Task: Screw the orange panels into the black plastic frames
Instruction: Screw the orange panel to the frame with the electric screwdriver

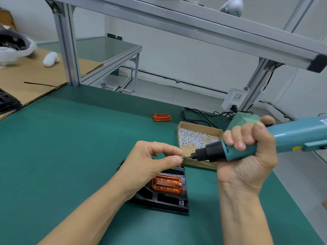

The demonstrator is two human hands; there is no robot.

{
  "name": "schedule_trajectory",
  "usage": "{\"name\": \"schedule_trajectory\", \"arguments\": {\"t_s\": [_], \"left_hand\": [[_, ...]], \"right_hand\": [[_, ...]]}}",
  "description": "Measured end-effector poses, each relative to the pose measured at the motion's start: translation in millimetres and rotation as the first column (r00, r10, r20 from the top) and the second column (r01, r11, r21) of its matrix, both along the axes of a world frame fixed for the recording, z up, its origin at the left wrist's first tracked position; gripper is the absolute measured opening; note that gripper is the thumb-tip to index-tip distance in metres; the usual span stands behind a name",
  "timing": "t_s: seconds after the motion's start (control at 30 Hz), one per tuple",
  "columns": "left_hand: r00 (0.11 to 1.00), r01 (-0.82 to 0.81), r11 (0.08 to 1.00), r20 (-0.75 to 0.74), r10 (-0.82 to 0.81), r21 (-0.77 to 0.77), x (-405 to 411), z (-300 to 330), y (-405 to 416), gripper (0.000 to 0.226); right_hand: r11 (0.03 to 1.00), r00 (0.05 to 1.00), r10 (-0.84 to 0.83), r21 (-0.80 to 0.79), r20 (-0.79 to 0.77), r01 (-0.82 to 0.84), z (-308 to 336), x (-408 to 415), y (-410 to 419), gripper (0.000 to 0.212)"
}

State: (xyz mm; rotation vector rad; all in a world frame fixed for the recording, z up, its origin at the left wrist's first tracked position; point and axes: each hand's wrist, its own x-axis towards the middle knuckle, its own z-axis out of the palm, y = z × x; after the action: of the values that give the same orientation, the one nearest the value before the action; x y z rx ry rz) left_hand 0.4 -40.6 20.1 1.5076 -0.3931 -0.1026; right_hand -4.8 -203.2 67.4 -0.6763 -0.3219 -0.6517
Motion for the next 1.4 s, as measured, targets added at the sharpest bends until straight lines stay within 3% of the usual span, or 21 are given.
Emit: {"name": "schedule_trajectory", "arguments": {"t_s": [0.2, 0.37, 0.5, 0.6, 0.8, 1.4], "left_hand": [[0.986, -0.164, 0.976, 0.022, 0.162, 0.141, 17.2, -0.2, 44.8, 0.02], [0.982, -0.191, 0.884, 0.069, 0.178, 0.427, 18.9, -23.9, 57.8, 0.023], [0.996, 0.007, 0.742, 0.062, -0.066, 0.67, 15.5, -27.0, 53.1, 0.066], [0.982, 0.063, 0.636, 0.068, -0.179, 0.769, 15.5, -30.1, 53.7, 0.093], [0.967, 0.043, 0.541, 0.102, -0.235, 0.84, 16.3, -31.4, 54.1, 0.104], [0.954, 0.0, 0.579, 0.175, -0.245, 0.815, 17.2, -30.3, 53.2, 0.096]], "right_hand": [[0.999, 0.999, 0.024, -0.033, -0.024, -0.025, -5.4, 3.2, 3.4, 0.017], [0.987, 0.995, 0.073, -0.136, -0.068, -0.081, -15.1, 7.7, 15.6, 0.02], [0.967, 0.99, 0.093, -0.226, -0.109, -0.116, -21.7, 11.3, 22.7, 0.023], [0.949, 0.984, 0.113, -0.279, -0.136, -0.147, -24.2, 14.0, 26.3, 0.023], [0.912, 0.971, 0.122, -0.363, -0.204, -0.191, -27.0, 21.6, 36.5, 0.022], [0.777, 0.948, 0.149, -0.56, -0.282, -0.289, -28.2, 33.7, 55.6, 0.02]]}}
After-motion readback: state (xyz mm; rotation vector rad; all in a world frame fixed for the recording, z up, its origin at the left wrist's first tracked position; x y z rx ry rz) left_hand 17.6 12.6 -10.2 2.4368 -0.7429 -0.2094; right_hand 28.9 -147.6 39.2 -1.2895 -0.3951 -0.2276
